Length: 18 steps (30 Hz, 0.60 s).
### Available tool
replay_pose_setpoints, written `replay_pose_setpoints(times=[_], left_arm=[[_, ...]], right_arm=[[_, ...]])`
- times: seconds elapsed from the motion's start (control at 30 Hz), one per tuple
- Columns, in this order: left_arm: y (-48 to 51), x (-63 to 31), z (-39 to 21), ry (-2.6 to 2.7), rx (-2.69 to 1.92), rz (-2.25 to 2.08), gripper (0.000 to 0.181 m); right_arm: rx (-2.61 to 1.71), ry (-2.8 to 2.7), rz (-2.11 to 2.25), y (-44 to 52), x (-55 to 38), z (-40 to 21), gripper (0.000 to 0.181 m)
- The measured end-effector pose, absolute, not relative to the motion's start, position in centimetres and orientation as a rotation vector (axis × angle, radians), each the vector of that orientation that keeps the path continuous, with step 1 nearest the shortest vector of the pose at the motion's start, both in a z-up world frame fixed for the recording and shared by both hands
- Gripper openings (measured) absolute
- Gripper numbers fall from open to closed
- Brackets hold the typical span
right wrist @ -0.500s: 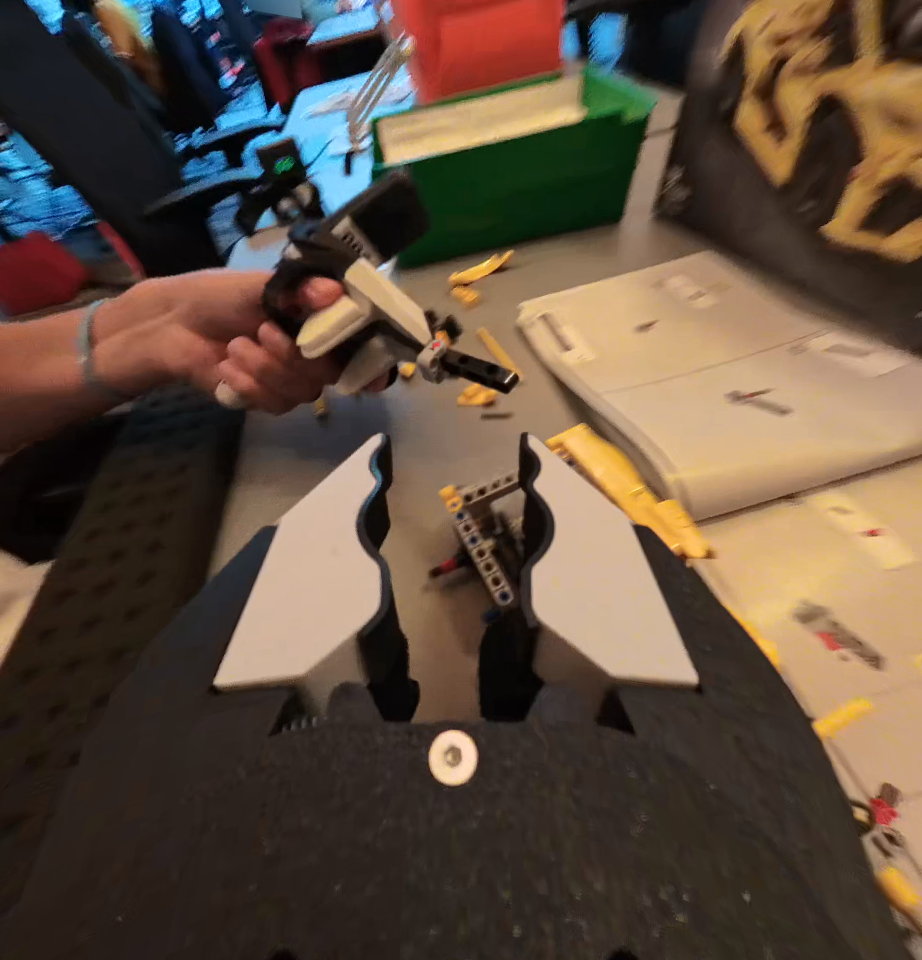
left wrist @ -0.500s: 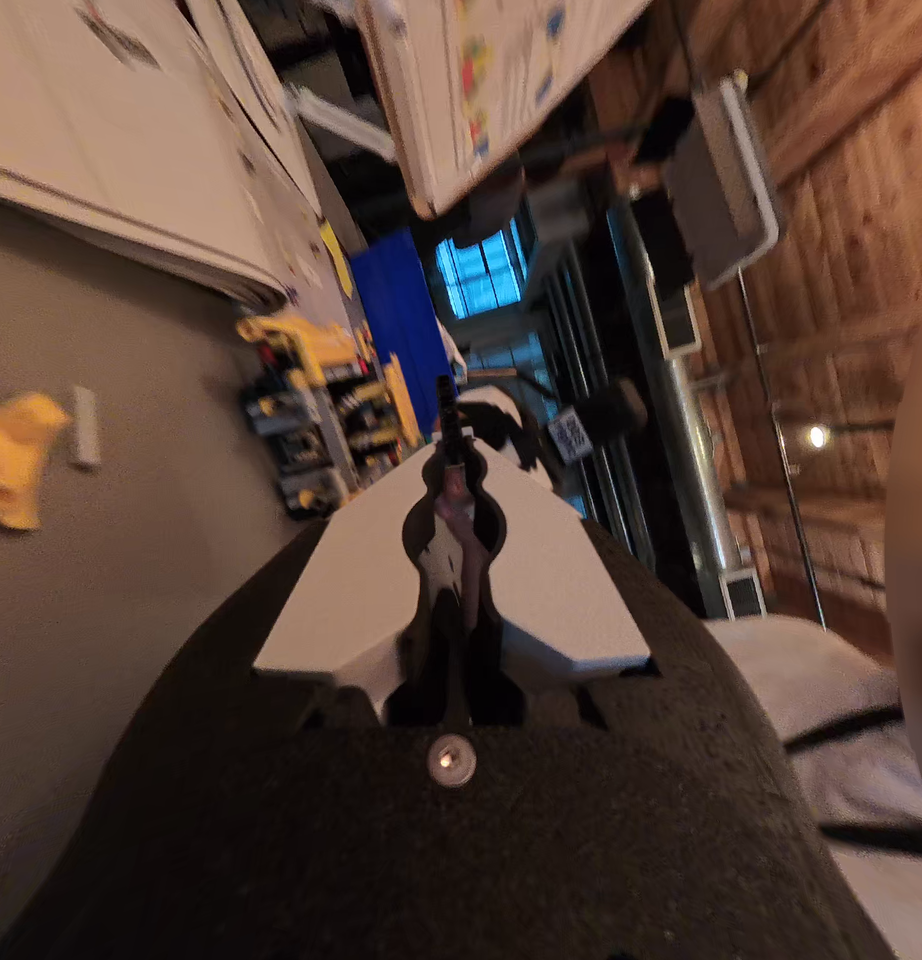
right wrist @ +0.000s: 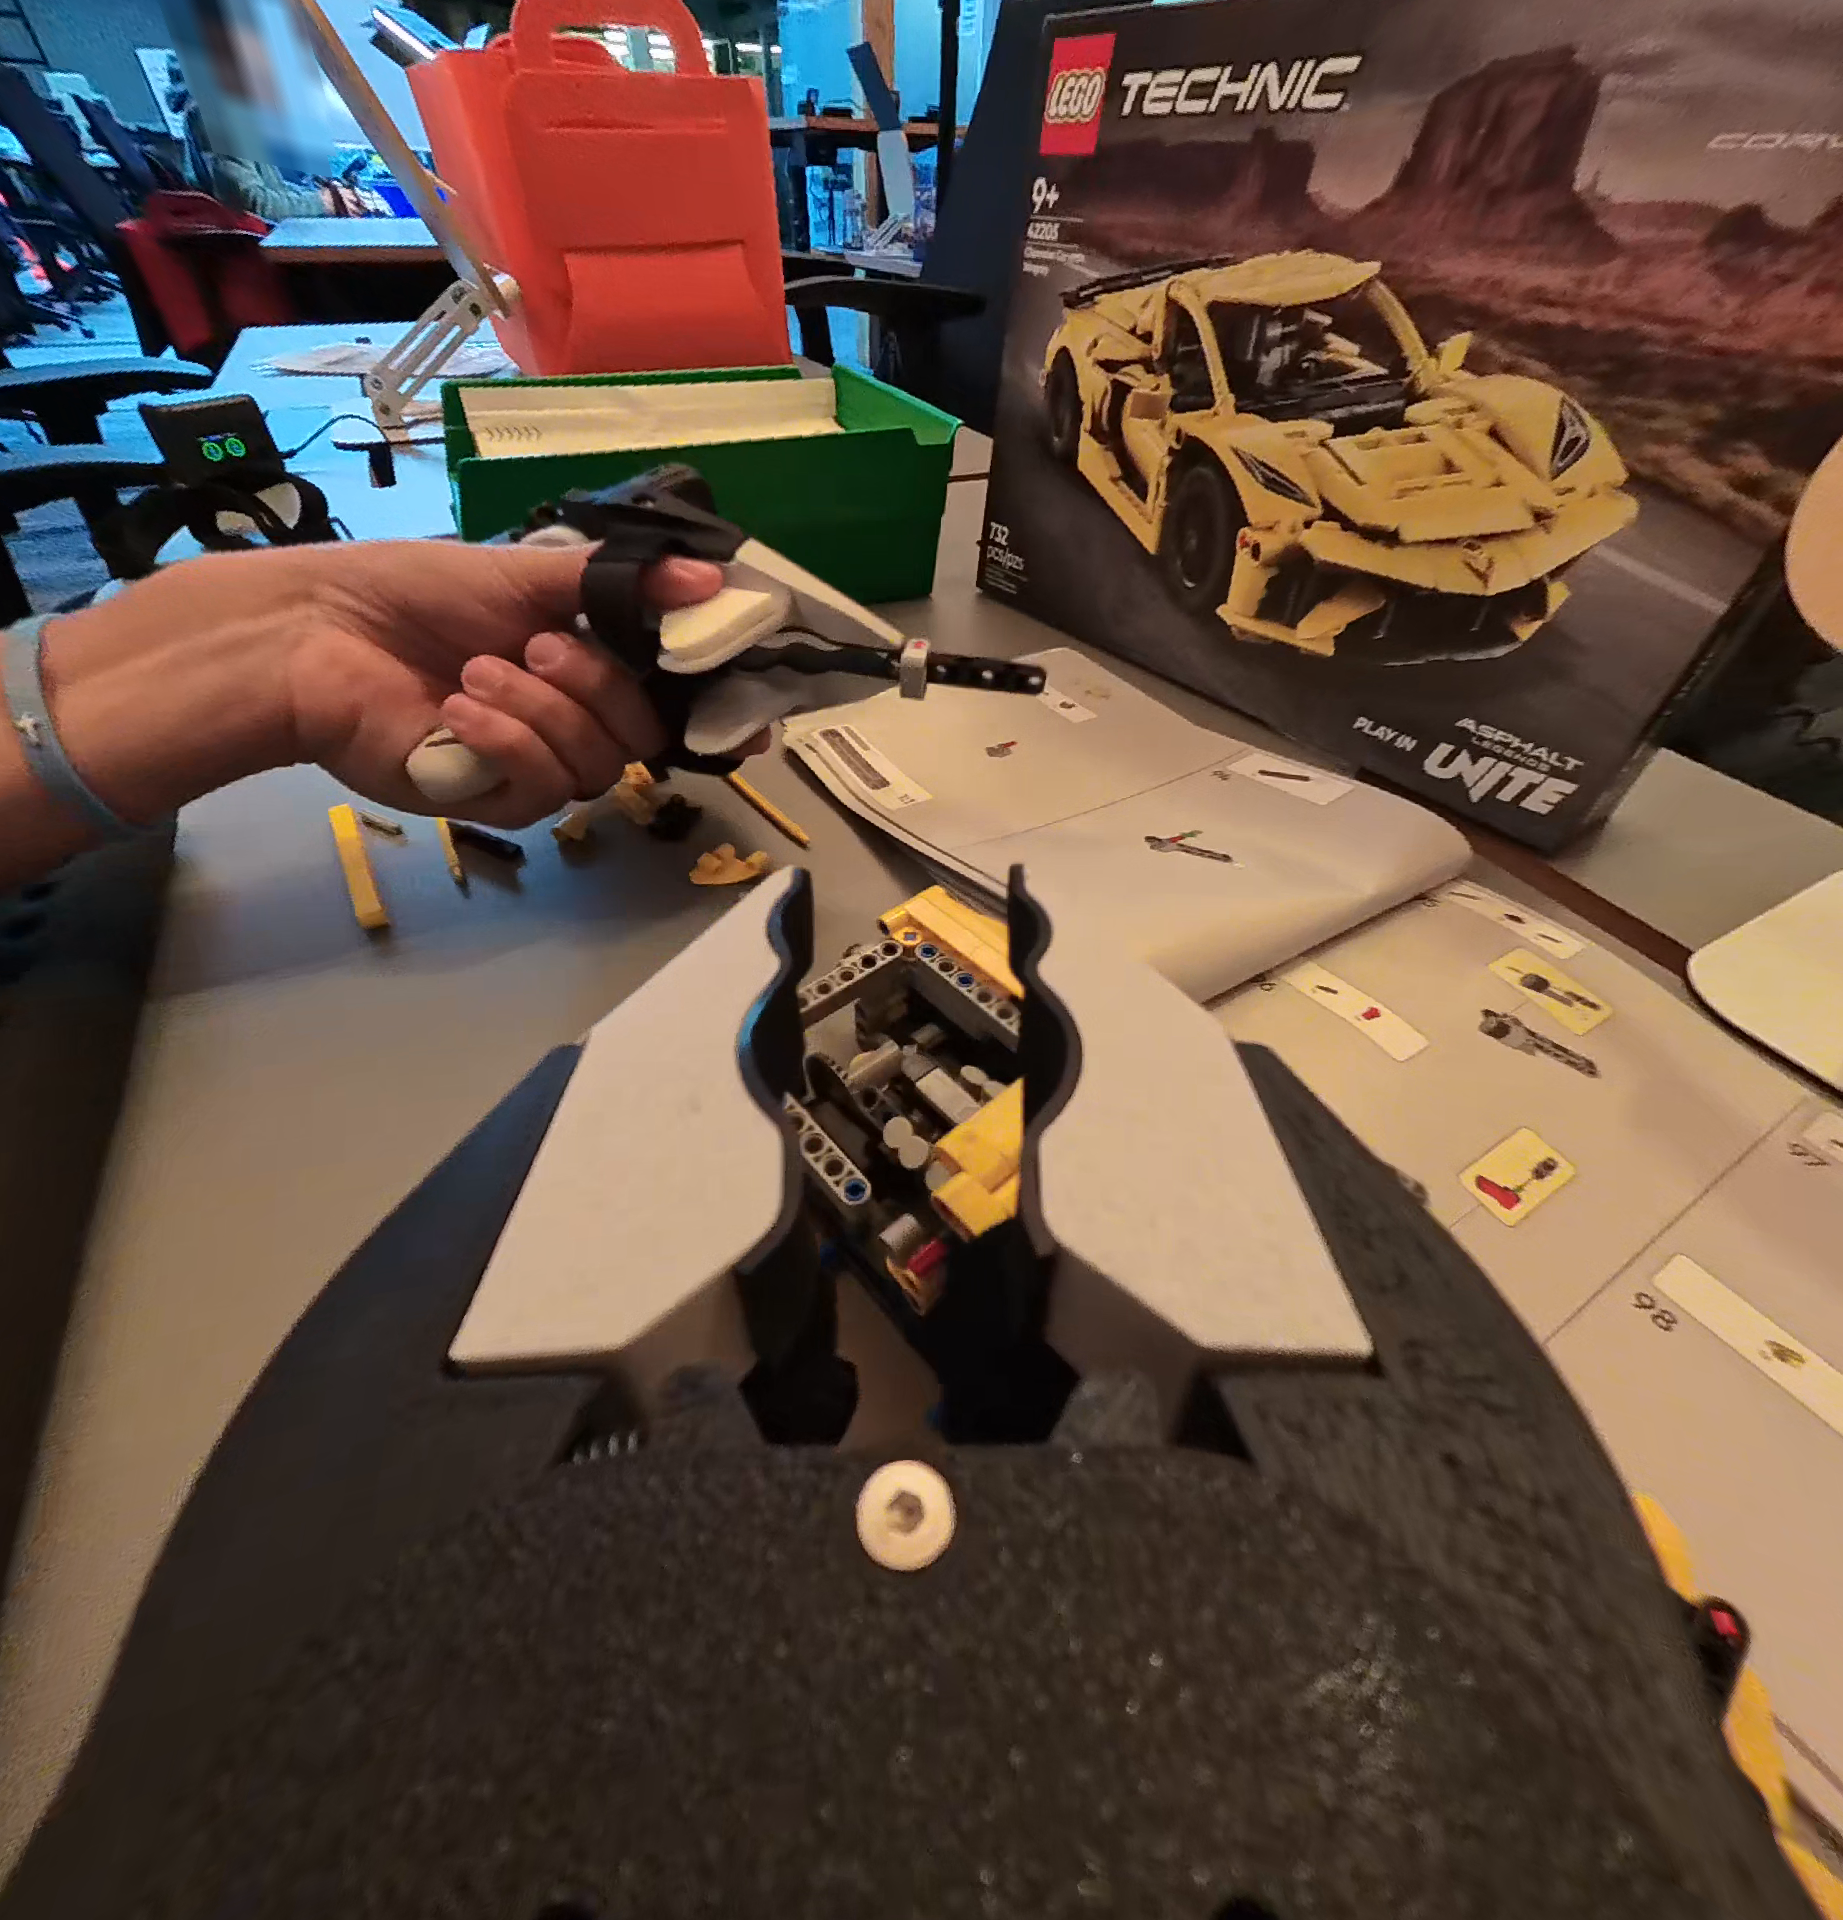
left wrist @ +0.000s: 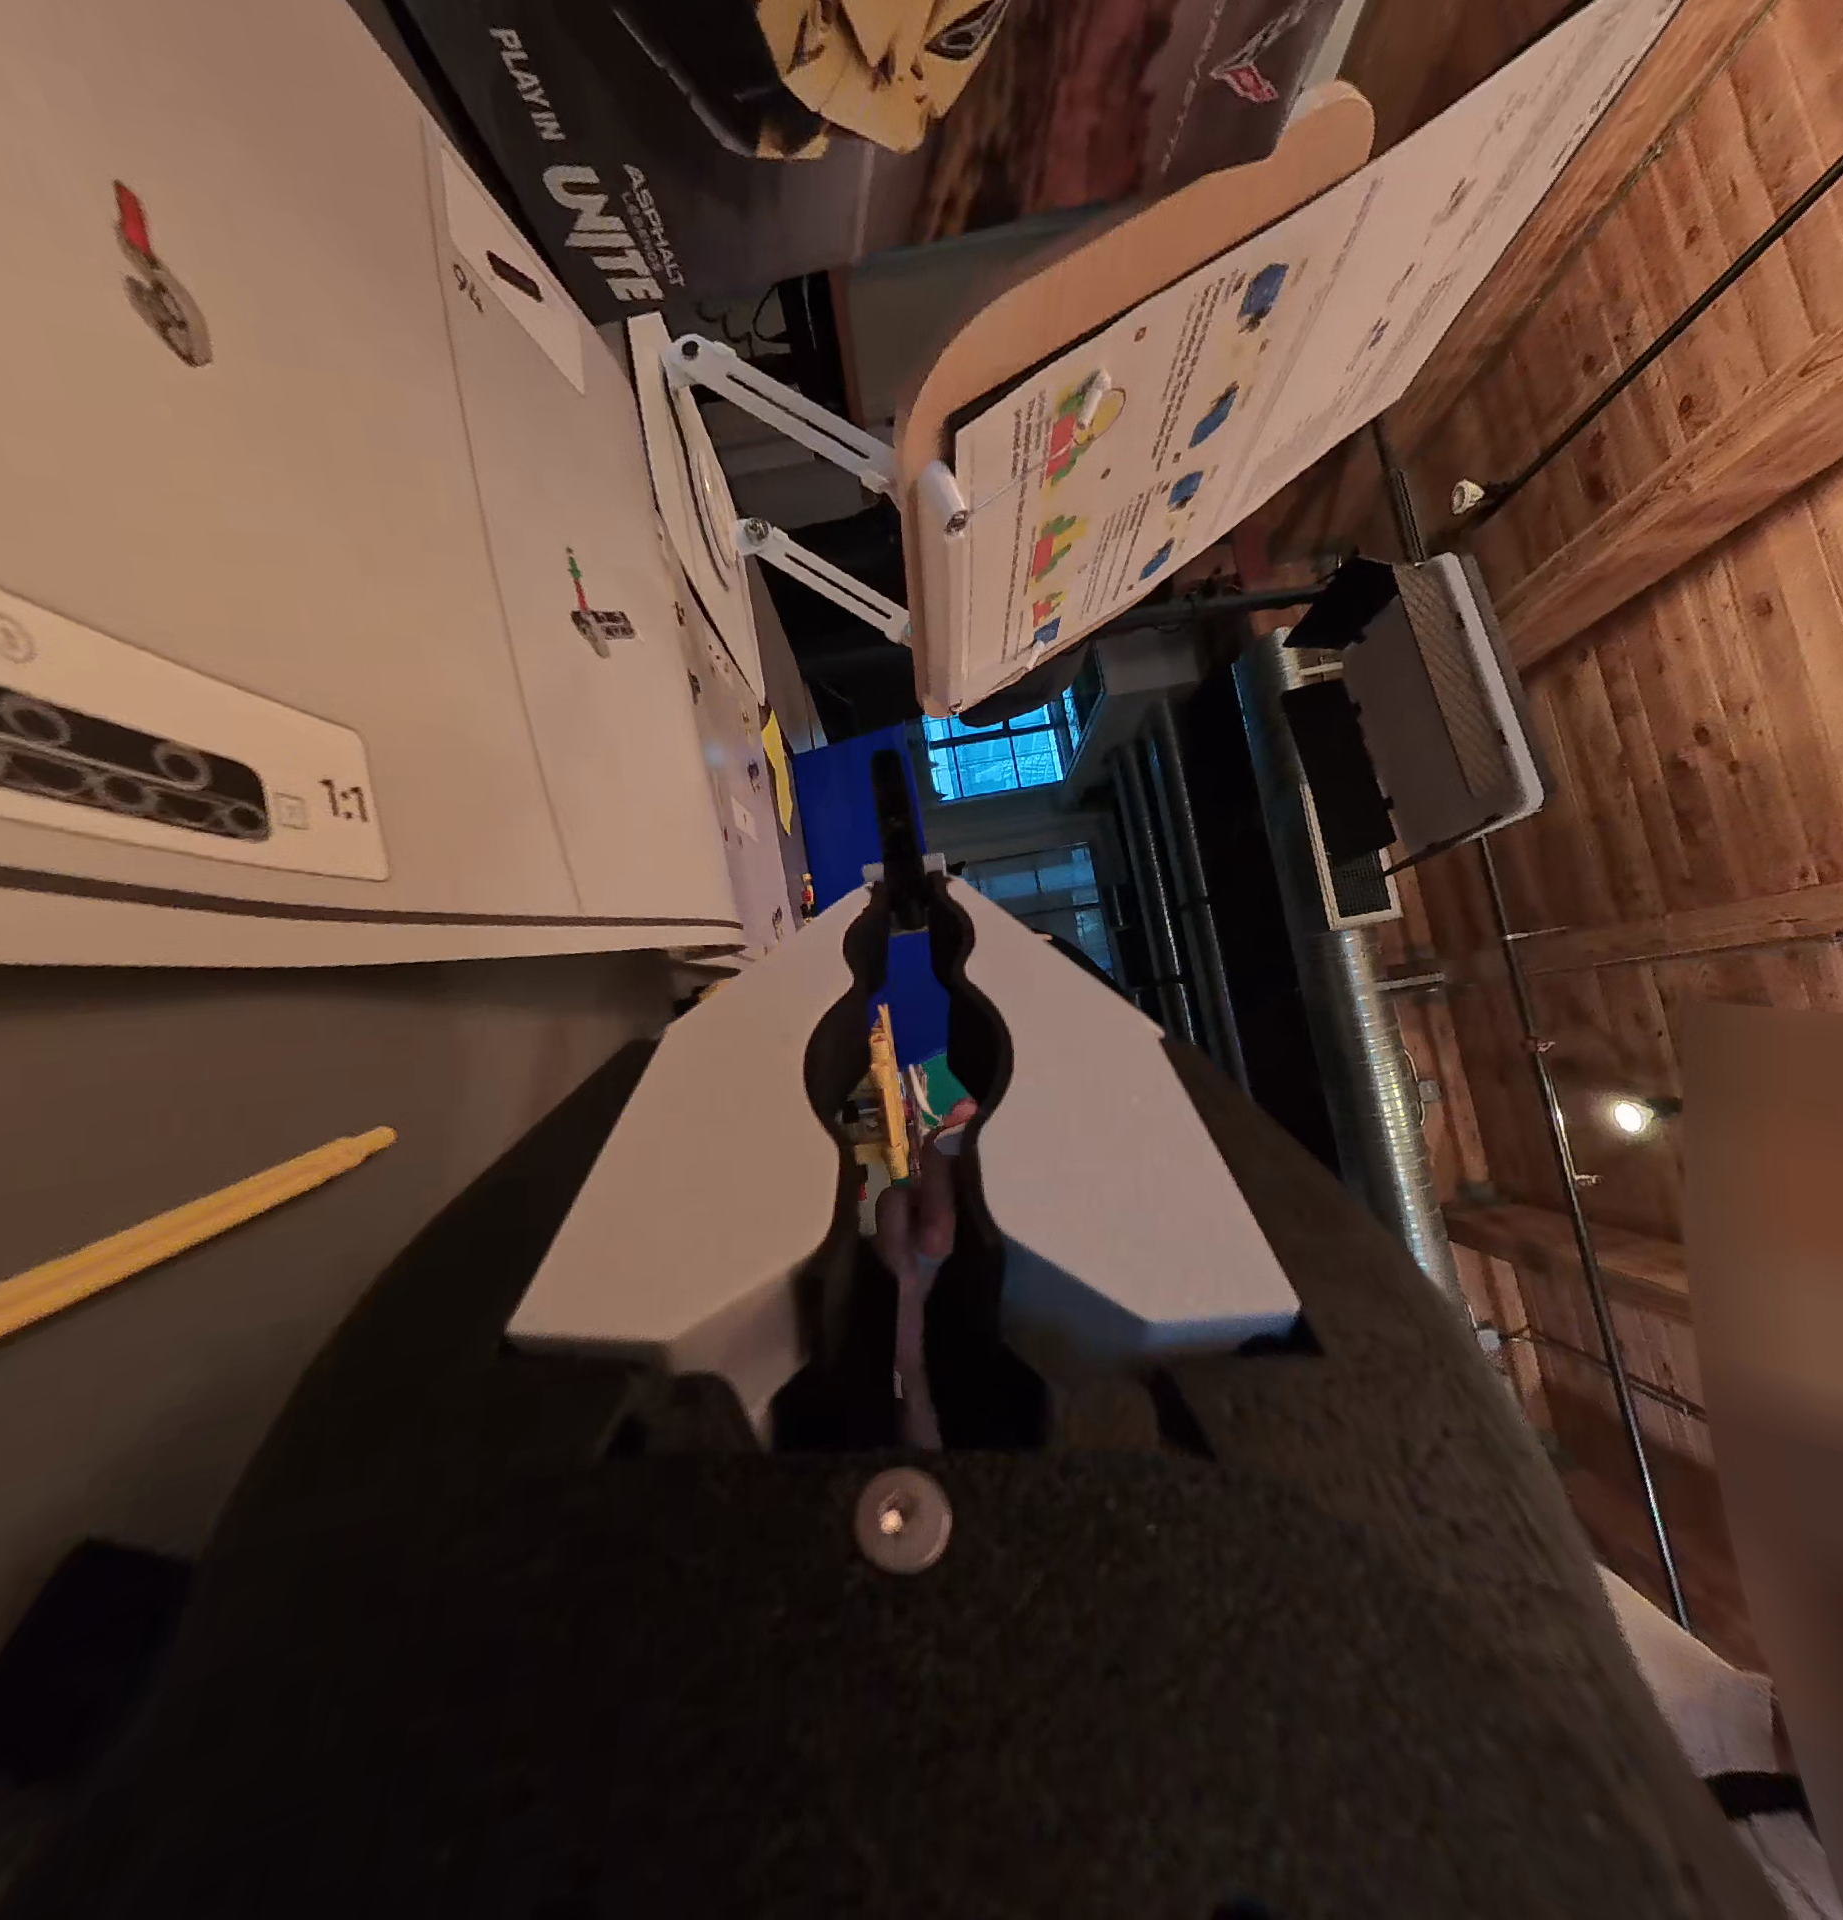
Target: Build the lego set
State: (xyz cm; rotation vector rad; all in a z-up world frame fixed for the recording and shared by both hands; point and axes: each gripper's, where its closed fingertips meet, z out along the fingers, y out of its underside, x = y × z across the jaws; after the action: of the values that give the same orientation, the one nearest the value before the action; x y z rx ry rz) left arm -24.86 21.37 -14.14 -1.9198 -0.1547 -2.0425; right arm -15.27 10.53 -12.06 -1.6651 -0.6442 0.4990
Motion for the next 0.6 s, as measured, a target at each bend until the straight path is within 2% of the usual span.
replay_pose_setpoints(times=[0.27, 0.6], left_arm=[[20.7, -24.2, -14.4, -0.177, -1.898, -2.093, 0.006], [14.4, -19.8, -10.4, 0.022, -1.855, -2.127, 0.006]], right_arm=[[-1.68, -0.693, 0.458, 10.6, -16.0, -12.9, 0.034], [-1.688, -0.597, 0.429, 10.9, -16.8, -11.7, 0.027]])
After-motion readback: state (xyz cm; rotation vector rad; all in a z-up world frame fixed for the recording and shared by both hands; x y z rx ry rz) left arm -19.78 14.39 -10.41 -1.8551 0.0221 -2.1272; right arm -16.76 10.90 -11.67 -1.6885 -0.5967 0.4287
